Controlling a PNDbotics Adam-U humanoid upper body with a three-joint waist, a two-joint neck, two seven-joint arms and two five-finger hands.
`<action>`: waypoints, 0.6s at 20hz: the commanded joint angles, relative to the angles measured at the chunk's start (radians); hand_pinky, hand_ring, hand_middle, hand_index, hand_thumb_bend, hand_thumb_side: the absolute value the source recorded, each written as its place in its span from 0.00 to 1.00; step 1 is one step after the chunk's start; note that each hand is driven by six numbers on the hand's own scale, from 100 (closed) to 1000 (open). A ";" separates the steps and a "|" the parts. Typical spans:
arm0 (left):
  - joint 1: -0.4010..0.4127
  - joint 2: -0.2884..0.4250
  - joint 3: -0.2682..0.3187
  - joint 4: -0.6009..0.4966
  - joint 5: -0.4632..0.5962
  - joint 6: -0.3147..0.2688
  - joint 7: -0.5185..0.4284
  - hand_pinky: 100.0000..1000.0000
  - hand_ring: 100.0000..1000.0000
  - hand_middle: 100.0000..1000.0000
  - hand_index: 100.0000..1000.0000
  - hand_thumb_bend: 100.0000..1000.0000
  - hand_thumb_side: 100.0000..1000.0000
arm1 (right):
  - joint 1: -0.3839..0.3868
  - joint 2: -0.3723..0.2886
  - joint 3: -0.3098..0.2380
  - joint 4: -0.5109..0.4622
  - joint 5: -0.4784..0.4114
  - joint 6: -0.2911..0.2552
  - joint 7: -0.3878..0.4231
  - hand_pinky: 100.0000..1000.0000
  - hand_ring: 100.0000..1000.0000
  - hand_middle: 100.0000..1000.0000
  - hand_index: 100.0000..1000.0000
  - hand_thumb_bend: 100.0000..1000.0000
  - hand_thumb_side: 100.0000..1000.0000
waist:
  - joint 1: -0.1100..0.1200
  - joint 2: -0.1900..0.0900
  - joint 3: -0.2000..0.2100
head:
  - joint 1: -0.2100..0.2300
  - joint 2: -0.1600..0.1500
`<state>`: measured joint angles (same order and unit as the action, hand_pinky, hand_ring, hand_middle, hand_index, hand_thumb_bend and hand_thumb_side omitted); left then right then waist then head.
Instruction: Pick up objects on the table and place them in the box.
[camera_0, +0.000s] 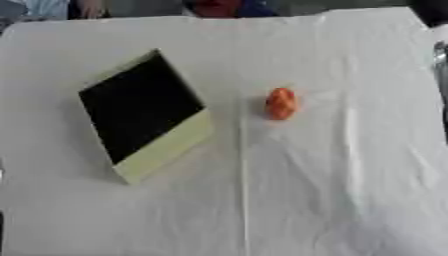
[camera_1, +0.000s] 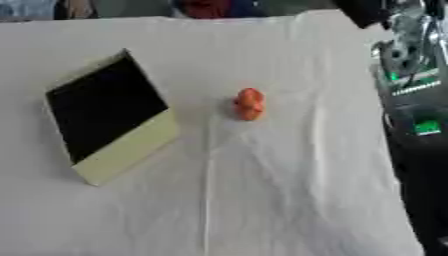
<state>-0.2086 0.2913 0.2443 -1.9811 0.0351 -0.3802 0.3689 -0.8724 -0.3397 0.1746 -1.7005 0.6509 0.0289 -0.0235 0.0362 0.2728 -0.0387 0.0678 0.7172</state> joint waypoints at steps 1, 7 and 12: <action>0.001 0.021 0.005 -0.019 -0.003 0.002 -0.003 0.52 0.67 0.74 0.74 0.00 0.62 | -0.074 -0.059 0.055 0.072 0.072 -0.003 0.108 0.84 0.84 0.68 0.78 0.00 0.82 | -0.002 -0.024 0.000 | -0.001 0.006; 0.009 0.030 0.004 -0.019 -0.005 0.004 -0.004 0.52 0.67 0.74 0.74 0.00 0.62 | -0.162 -0.140 0.138 0.195 0.095 -0.029 0.228 0.86 0.86 0.72 0.80 0.00 0.84 | -0.010 -0.030 -0.008 | 0.009 0.013; 0.012 0.036 0.004 -0.019 -0.007 0.005 -0.005 0.52 0.67 0.74 0.74 0.00 0.62 | -0.184 -0.197 0.189 0.256 0.092 -0.078 0.290 0.88 0.88 0.76 0.83 0.00 0.89 | -0.015 -0.034 -0.016 | 0.016 0.014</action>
<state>-0.1930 0.2970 0.2440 -1.9811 0.0339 -0.3761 0.3647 -1.0314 -0.5008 0.3600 -1.4511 0.7385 -0.0384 0.2518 0.0220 0.2597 -0.0547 0.0799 0.7286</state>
